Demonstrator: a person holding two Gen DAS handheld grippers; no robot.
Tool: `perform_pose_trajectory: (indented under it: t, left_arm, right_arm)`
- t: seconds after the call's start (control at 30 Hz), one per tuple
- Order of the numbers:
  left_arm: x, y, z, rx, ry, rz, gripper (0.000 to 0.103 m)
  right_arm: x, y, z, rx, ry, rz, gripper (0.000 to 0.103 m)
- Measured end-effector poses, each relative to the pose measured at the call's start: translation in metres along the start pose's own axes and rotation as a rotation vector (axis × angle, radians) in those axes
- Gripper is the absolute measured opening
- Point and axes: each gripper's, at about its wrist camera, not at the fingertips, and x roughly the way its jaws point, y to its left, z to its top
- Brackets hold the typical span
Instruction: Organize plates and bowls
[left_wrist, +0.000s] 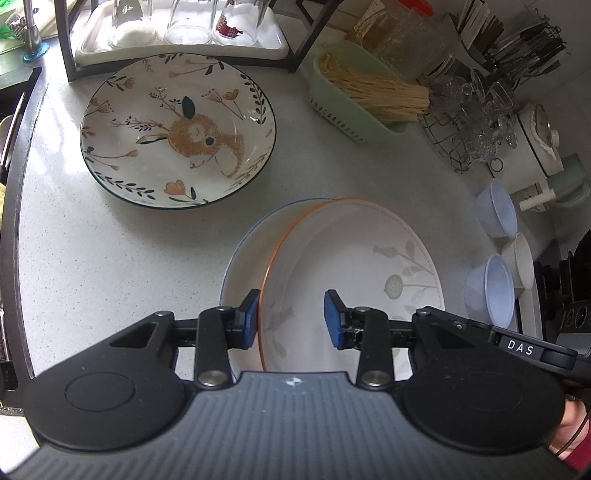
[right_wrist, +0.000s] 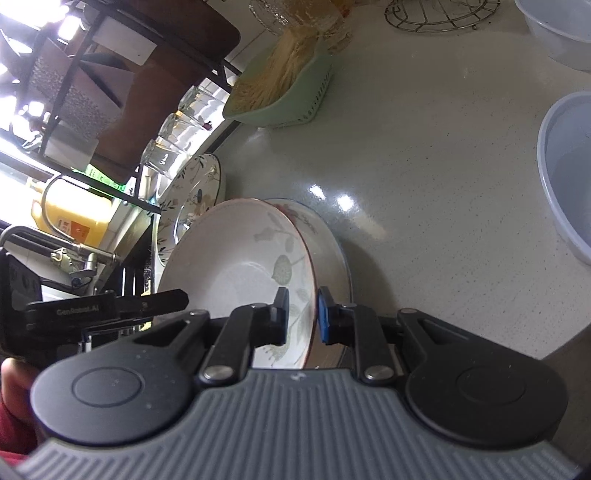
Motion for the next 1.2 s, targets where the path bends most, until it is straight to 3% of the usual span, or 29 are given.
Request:
perform_pose_trajectory:
  t: [0.77, 1.2]
  left_arm:
    - [0.024, -0.021, 0.009, 0.065, 0.051, 0.183, 0.041]
    - [0.024, -0.019, 0.01, 0.033, 0.044, 0.198, 0.041]
  right_arm:
    - [0.021, 0.01, 0.013, -0.168, -0.003, -0.076, 0.02]
    - [0.026, 0.011, 0.011, -0.167, 0.001, -0.083, 0.02]
